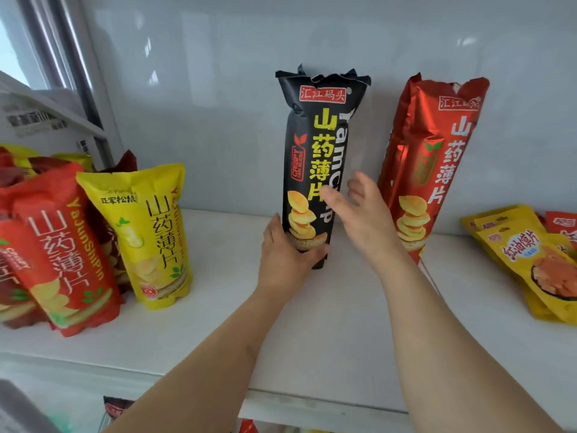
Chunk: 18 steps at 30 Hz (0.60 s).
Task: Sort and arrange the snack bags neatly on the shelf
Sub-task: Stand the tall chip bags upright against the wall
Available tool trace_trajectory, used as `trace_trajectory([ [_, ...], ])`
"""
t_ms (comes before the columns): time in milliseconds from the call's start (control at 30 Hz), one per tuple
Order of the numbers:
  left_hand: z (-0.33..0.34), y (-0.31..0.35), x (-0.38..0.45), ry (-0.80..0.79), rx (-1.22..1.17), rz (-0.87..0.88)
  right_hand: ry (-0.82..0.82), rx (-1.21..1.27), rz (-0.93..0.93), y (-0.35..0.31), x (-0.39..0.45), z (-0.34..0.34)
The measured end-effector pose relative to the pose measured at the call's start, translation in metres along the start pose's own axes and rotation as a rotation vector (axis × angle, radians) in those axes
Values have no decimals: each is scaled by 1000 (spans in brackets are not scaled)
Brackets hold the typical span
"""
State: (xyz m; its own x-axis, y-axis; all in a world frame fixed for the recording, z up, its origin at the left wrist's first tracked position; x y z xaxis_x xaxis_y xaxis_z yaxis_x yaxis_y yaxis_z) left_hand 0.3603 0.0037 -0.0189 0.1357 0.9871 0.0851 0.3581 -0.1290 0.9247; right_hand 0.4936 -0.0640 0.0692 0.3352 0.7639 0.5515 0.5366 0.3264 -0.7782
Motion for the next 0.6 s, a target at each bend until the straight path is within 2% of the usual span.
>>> trace_trajectory([
  [100, 7, -16, 24, -114, -194, -52, -34, 78, 17, 10, 20, 4],
  [233, 14, -10, 31, -312, -368, 1, -110, 114, 50, 33, 35, 13],
  [367, 18, 4, 33, -351, -332, 36, -179, 238, 42, 51, 44, 21],
  [600, 7, -5, 59, -446, -227, -57, -241, 328, 31, 69, 52, 30],
])
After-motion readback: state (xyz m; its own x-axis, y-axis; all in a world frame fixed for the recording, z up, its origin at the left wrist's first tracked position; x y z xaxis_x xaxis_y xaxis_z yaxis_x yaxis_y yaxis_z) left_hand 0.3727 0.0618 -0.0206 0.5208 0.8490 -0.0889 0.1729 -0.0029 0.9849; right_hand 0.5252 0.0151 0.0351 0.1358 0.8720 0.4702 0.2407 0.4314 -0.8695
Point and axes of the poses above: each hand's wrist, its own x-axis towards the middle knuckle, its own z-axis out of the palm, y = z × x, the point moved 5 cm from there along x, towards the middle knuckle, and after that the axes turned 13 degrees about -z, right-handed, at the moved point
